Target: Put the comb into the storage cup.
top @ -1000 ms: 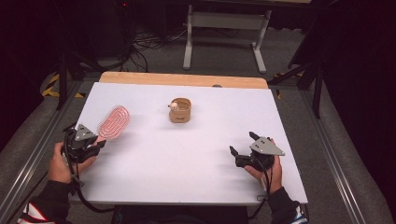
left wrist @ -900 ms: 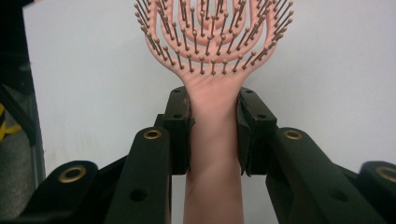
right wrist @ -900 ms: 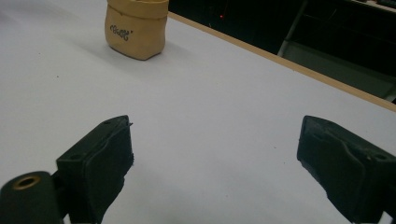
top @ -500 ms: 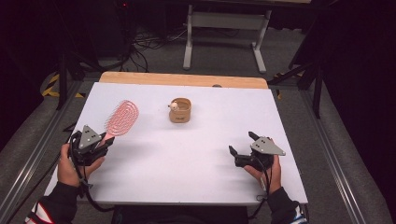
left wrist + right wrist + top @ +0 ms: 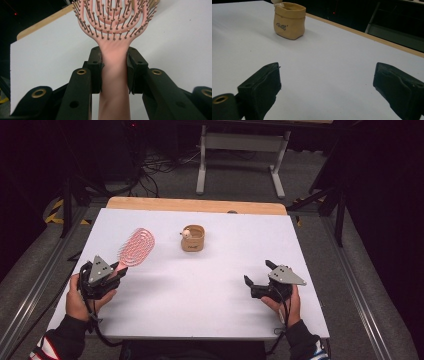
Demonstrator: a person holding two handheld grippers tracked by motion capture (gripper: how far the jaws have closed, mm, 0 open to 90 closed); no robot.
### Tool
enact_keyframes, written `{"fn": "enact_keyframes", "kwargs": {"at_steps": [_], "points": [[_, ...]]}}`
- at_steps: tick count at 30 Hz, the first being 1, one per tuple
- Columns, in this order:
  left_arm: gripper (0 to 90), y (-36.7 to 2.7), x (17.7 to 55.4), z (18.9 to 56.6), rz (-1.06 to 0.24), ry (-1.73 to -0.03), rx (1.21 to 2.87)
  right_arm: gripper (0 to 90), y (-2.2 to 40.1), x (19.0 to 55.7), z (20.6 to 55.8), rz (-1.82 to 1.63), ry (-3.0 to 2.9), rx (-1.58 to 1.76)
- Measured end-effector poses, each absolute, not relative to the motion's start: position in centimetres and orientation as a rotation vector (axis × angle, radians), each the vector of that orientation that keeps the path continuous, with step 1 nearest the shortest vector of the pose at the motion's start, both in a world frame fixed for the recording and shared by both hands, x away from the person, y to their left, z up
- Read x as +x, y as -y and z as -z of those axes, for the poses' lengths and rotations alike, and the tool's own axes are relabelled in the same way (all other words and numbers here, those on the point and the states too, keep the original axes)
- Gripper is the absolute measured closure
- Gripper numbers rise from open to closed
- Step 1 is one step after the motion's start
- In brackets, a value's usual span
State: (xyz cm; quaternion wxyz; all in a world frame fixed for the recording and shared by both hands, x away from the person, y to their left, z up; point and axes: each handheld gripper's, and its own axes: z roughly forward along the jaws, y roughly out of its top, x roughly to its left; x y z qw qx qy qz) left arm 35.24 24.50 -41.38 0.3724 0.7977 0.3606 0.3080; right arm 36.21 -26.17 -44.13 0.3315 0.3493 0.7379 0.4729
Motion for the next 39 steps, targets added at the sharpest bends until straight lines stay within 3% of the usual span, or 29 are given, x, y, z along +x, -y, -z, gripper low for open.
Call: {"fn": "enact_keyframes", "kwargs": {"at_steps": [22, 39], "points": [[69.5, -22.1, 34.8, 40.9, -0.815, -0.799, 1.969, 4.8, 25.4, 37.2, 42.5, -1.284, -1.946, 0.987], [69.5, -19.3, 35.5, 41.4, -0.778, -0.715, 1.961, 3.5, 21.1, 37.9, 39.3, -1.404, -1.987, 0.898]]}}
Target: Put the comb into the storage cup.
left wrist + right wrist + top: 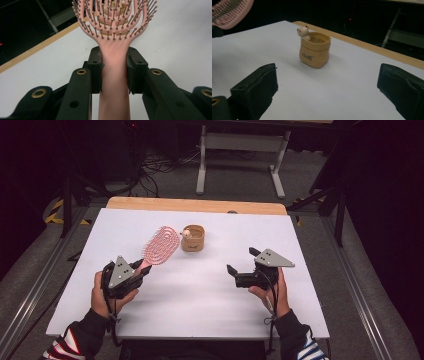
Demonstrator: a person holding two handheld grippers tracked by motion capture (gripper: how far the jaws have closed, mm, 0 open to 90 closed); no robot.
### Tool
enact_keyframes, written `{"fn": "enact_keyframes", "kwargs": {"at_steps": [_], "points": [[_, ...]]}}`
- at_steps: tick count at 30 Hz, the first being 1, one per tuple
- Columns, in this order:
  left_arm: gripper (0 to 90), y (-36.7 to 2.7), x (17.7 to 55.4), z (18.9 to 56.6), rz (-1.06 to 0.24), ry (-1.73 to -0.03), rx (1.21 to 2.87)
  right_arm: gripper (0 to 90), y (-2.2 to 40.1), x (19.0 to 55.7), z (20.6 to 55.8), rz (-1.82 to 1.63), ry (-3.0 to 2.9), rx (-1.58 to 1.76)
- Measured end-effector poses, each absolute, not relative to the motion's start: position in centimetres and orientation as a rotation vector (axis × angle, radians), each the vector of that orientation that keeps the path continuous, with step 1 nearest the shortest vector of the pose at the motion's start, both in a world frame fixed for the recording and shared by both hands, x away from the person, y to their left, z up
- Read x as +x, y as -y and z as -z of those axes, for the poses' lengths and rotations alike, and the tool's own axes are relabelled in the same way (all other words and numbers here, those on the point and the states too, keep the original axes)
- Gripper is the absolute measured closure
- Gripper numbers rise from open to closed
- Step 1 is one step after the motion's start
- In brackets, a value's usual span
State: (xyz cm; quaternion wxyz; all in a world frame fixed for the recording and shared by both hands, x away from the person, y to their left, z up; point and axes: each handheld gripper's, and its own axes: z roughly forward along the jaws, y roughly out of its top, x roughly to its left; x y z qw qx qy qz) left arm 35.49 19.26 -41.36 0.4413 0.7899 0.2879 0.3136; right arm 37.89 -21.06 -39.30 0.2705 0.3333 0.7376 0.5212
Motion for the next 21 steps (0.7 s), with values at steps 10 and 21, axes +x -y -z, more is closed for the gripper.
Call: {"fn": "enact_keyframes", "kwargs": {"at_steps": [10, 21], "points": [[69.5, -17.5, 35.8, 41.4, -0.767, -0.674, 1.966, 3.0, 18.8, 38.3, 38.5, -1.484, -2.021, 0.861], [69.6, -14.6, 36.1, 41.7, -0.747, -0.603, 1.989, 3.6, 16.1, 38.6, 38.3, -1.559, -2.111, 0.818]]}}
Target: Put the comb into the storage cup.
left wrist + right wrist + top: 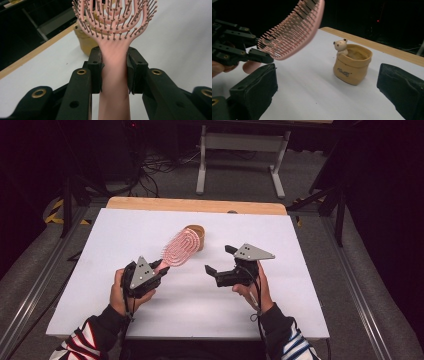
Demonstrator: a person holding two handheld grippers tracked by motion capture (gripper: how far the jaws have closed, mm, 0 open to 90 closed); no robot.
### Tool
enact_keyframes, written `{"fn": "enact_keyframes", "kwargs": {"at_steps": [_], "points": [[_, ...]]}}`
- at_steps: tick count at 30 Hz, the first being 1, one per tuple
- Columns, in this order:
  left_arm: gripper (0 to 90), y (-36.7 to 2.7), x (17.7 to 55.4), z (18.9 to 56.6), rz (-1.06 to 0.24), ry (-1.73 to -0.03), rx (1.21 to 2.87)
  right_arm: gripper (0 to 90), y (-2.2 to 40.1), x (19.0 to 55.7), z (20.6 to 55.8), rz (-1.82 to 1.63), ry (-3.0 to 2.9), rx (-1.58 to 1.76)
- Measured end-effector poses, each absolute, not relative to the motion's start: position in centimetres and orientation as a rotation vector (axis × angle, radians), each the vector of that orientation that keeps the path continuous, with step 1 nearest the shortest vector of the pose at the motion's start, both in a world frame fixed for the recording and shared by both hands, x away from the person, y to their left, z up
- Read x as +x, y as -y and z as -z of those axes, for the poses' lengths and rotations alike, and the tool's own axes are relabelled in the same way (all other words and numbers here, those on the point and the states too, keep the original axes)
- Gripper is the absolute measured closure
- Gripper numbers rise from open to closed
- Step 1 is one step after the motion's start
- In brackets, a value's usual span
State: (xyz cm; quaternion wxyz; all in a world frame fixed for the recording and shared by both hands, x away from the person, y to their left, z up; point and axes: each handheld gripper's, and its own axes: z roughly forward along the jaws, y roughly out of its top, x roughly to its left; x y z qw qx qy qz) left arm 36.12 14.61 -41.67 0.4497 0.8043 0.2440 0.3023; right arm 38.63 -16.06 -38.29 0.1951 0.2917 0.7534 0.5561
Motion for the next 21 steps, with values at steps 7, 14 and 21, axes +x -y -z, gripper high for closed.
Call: {"fn": "enact_keyframes", "kwargs": {"at_steps": [7, 14, 21], "points": [[69.6, -12.9, 36.3, 42.0, -0.732, -0.576, 1.998, 3.8, 15.0, 38.7, 38.1, -1.606, -2.142, 0.809], [69.5, -11.1, 36.1, 42.5, -0.727, -0.541, 2.001, 4.4, 14.4, 39.3, 38.3, -1.679, -2.148, 0.9], [69.5, -9.7, 35.9, 42.9, -0.723, -0.51, 1.999, 15.0, 13.7, 39.6, 38.7, -1.721, -2.156, 0.929]]}}
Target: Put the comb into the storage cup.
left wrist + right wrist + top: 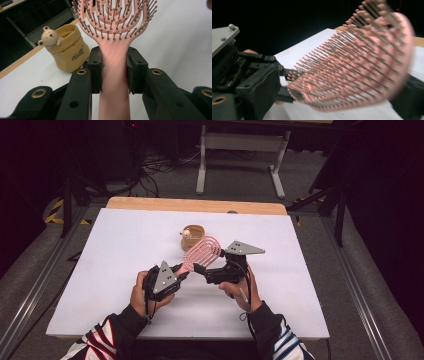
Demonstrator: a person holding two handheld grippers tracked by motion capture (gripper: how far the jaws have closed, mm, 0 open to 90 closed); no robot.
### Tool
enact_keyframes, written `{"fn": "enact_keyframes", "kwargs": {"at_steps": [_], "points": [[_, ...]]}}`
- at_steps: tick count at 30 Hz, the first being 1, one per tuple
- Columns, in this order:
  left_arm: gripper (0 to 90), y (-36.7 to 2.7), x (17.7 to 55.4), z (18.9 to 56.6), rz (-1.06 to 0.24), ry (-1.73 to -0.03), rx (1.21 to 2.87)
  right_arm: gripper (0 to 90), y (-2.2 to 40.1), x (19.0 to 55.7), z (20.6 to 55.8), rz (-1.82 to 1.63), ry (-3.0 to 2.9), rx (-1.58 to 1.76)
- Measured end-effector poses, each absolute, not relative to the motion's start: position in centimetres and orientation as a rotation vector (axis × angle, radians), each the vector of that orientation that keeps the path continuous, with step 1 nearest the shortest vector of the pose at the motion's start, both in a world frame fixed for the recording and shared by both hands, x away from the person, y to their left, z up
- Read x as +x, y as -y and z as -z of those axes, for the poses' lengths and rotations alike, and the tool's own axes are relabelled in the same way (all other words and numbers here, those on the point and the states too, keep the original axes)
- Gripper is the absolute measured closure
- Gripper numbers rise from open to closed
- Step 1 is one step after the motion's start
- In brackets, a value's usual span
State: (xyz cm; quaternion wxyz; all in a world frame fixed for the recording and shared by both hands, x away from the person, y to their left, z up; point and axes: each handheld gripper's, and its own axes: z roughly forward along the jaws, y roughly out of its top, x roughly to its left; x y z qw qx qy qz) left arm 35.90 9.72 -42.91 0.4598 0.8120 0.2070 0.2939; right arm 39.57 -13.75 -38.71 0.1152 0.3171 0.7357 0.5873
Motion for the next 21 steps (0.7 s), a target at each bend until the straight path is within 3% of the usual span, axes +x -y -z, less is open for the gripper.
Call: {"fn": "enact_keyframes", "kwargs": {"at_steps": [2, 3, 7, 13, 21], "points": [[69.5, -9.4, 35.9, 43.1, -0.714, -0.523, 1.988, 24.2, 13.5, 39.6, 38.8, -1.724, -2.127, 0.97], [69.6, -9.4, 35.9, 43.1, -0.714, -0.523, 1.988, 24.2, 13.5, 39.6, 38.8, -1.724, -2.127, 0.97], [69.6, -9.1, 36.1, 43.3, -0.739, -0.527, 1.995, 46.8, 14.1, 40.0, 39.1, -1.837, -2.07, 1.118], [69.6, -8.4, 36.5, 43.9, -0.73, -0.55, 2.018, 58.1, 13.7, 39.7, 39.5, -1.858, -2.078, 1.109], [69.4, -7.9, 36.6, 44.1, -0.736, -0.534, 2.02, 62.3, 13.3, 38.6, 39.3, -1.838, -2.042, 1.036]]}}
